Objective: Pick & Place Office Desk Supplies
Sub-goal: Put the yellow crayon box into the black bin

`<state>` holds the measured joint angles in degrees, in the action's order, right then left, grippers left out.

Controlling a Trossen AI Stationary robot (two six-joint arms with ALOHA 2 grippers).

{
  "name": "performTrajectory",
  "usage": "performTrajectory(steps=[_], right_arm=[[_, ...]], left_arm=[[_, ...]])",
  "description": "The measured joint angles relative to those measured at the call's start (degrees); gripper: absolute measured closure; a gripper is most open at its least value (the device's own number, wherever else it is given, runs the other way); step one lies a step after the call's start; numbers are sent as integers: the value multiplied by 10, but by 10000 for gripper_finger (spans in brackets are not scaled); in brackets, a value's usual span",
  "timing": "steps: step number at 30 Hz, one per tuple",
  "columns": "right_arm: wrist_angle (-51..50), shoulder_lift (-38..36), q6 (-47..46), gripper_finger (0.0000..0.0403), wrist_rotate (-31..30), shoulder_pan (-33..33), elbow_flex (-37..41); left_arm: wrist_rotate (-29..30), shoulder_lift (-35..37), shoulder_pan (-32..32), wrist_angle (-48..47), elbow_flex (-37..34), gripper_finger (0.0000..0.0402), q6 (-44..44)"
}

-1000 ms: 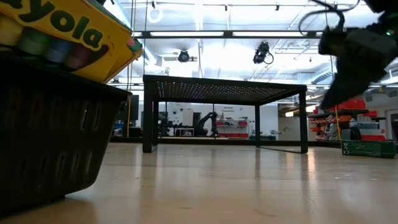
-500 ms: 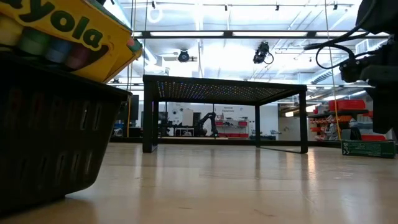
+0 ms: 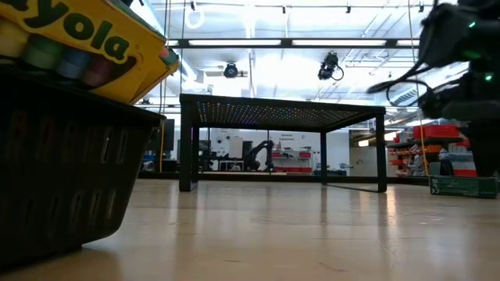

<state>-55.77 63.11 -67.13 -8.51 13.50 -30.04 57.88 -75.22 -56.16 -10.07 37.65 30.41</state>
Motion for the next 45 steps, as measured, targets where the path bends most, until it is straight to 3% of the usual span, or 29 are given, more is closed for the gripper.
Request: performTrajectory(steps=[8,13,19,26,32,37,45], right_arm=[[16,94,71,401,44,-38,-27],[103,95,123,402,50,-38,-96],[217,117,165,402,85,-33,-119],[25,181,135,403,6,-25,-159],[9,225,142,403,-23,-30,-165],[23,256,174,403,50,-36,-163],[65,280,193,403,78,-10,-198]], left_arm=[[-1,0,-1,-1,0,240,-4],[-10,0,-1,-1,0,240,-4],[-16,0,-1,-4,0,240,2],[-16,0,-1,-4,0,240,1],[-16,0,-1,-4,0,240,2],[-19,0,-1,-4,0,240,6],[-26,0,-1,-4,0,240,12]])
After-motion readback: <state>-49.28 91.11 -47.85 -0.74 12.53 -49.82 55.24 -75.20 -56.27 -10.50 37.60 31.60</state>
